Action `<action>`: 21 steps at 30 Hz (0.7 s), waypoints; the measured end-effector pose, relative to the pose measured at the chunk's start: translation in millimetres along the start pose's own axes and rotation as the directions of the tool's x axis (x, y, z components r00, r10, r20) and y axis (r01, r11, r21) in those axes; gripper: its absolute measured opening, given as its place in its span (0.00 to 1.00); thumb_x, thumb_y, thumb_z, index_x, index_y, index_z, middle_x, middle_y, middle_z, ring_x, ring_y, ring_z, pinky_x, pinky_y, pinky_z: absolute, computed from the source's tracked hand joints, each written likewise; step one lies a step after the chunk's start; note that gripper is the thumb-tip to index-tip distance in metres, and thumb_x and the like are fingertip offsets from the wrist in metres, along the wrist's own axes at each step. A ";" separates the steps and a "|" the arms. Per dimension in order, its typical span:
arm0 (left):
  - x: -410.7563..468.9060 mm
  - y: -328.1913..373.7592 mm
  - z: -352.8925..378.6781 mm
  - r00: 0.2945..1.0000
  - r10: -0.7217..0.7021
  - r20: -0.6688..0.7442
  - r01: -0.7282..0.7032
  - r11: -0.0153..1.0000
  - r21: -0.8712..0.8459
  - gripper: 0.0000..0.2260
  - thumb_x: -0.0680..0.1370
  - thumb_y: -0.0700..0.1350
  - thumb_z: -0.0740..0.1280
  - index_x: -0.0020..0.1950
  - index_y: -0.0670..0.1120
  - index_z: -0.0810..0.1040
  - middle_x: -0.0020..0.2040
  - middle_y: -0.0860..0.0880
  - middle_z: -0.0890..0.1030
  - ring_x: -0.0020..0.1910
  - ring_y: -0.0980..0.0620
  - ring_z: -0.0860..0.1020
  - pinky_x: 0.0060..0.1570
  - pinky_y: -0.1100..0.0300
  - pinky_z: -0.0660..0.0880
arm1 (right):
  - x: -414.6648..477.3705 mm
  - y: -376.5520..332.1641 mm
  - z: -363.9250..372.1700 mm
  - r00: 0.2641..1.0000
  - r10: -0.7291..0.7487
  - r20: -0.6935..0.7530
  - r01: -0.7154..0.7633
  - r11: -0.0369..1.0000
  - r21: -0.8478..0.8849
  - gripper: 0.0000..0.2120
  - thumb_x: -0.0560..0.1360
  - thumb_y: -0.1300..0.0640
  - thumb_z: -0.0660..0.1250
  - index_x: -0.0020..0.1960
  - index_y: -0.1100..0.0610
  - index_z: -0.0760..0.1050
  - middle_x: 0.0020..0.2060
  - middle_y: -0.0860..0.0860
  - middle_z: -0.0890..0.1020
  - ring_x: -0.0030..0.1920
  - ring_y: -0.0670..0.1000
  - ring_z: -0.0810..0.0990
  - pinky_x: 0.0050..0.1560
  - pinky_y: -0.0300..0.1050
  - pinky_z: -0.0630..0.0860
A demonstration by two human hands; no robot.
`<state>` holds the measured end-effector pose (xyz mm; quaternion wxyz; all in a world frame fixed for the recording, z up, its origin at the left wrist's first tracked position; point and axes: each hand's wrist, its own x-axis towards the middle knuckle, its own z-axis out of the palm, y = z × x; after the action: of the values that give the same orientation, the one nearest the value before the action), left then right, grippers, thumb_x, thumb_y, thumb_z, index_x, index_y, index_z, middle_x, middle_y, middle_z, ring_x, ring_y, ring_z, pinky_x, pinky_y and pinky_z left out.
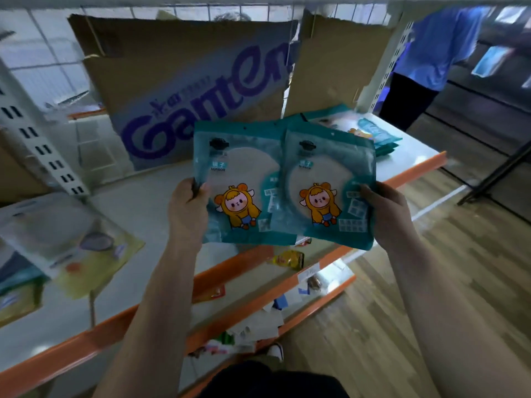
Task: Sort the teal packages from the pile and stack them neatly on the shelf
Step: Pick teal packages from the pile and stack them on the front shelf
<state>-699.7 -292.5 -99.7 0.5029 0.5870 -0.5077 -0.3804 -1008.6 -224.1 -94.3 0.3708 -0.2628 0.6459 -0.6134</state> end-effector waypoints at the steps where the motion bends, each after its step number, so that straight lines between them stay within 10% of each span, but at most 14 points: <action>1: 8.6 3.1 12.5 1.000 0.004 0.008 -0.004 1.000 -0.008 0.06 0.81 0.43 0.61 0.51 0.41 0.75 0.40 0.43 0.74 0.38 0.48 0.72 0.40 0.54 0.68 | 15.5 -2.4 -4.3 1.000 0.003 0.002 -0.003 1.000 -0.012 0.13 0.78 0.56 0.67 0.61 0.59 0.76 0.46 0.53 0.84 0.44 0.52 0.85 0.47 0.50 0.81; 11: 57.4 23.7 102.0 0.997 -0.077 0.020 0.077 0.997 0.014 0.06 0.82 0.43 0.60 0.53 0.42 0.75 0.40 0.46 0.74 0.39 0.48 0.73 0.38 0.56 0.68 | 143.4 -22.4 -42.8 0.992 -0.077 -0.098 0.054 0.975 -0.217 0.13 0.80 0.53 0.63 0.63 0.55 0.77 0.47 0.50 0.83 0.42 0.47 0.82 0.41 0.44 0.79; 21: 43.7 28.8 159.2 0.964 -0.174 -0.199 0.181 0.983 0.018 0.07 0.81 0.44 0.62 0.48 0.43 0.77 0.40 0.43 0.77 0.40 0.47 0.75 0.43 0.52 0.69 | 280.8 -51.4 -64.1 0.985 -0.148 0.092 0.170 0.927 -0.334 0.09 0.79 0.55 0.63 0.49 0.57 0.81 0.35 0.49 0.82 0.27 0.40 0.79 0.28 0.35 0.77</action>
<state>-849.8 -367.2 -101.4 0.5038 0.6739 -0.4078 -0.3547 -1230.7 -414.6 -89.2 0.2896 -0.3942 0.7063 -0.5118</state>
